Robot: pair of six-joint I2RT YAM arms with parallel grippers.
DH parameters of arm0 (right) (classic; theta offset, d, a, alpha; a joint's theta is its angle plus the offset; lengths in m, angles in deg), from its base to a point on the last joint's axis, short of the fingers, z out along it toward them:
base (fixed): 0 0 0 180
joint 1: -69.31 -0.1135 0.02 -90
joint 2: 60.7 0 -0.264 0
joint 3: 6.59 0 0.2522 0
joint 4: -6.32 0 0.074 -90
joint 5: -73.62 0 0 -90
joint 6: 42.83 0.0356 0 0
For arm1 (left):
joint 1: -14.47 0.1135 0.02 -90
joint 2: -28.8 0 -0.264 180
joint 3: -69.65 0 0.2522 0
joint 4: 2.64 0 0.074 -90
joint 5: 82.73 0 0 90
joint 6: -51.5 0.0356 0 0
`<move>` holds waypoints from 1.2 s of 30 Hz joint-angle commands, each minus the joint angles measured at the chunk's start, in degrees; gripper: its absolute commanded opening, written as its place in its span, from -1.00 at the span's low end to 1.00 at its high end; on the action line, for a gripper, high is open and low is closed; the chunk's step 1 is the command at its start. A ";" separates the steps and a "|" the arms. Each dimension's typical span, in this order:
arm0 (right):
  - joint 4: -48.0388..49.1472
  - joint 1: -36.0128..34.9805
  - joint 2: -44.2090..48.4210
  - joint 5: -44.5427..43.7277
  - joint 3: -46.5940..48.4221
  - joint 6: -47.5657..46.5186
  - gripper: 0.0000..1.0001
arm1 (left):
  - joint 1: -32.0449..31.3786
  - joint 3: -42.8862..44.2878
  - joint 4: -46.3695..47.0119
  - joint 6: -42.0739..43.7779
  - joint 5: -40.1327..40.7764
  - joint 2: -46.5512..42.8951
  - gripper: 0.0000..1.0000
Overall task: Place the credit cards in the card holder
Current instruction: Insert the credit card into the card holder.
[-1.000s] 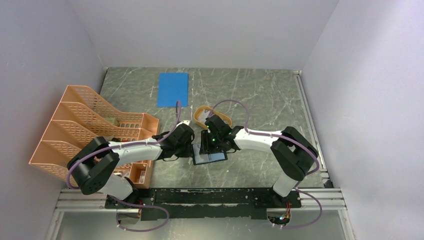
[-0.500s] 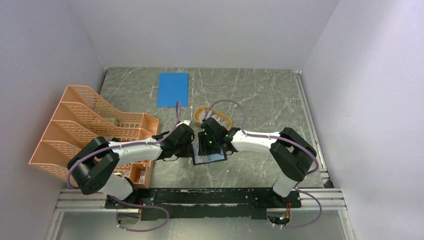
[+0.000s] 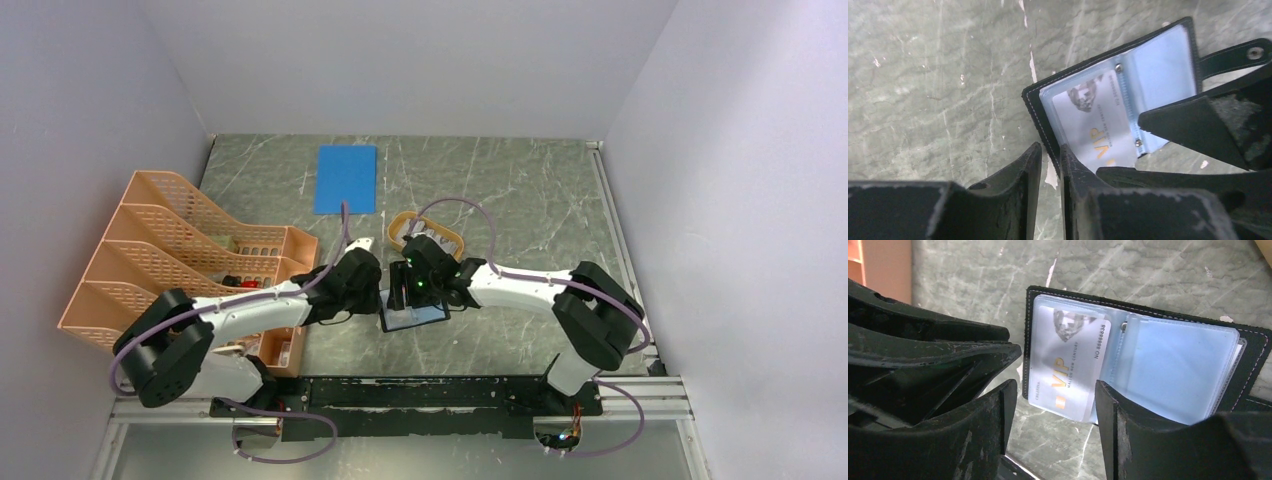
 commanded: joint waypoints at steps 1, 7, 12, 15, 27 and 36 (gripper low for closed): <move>1.52 -0.49 2.52 -1.05 -0.37 0.56 0.25 | -0.18 0.15 -1.13 -0.14 2.59 -3.34 -0.48; 0.96 -0.45 3.94 -1.15 -0.97 0.30 0.26 | -0.20 -0.94 -1.26 -0.14 2.77 -6.06 -0.26; 0.69 -0.49 3.17 0.06 -0.12 -0.21 0.26 | -0.19 -1.08 -1.20 -0.15 2.22 -5.92 -0.21; -0.77 -0.41 6.50 -2.71 0.17 -1.08 0.26 | -0.20 -0.95 -2.49 -0.09 3.68 -7.99 -0.08; -7.40 4.78 15.02 -8.43 -4.98 -1.65 0.08 | -0.11 -2.58 -2.40 0.46 3.48 -13.23 0.18; -1.09 5.05 10.74 -2.56 -6.00 0.04 -0.37 | -0.18 -0.59 -0.50 0.77 -0.61 -5.14 -0.08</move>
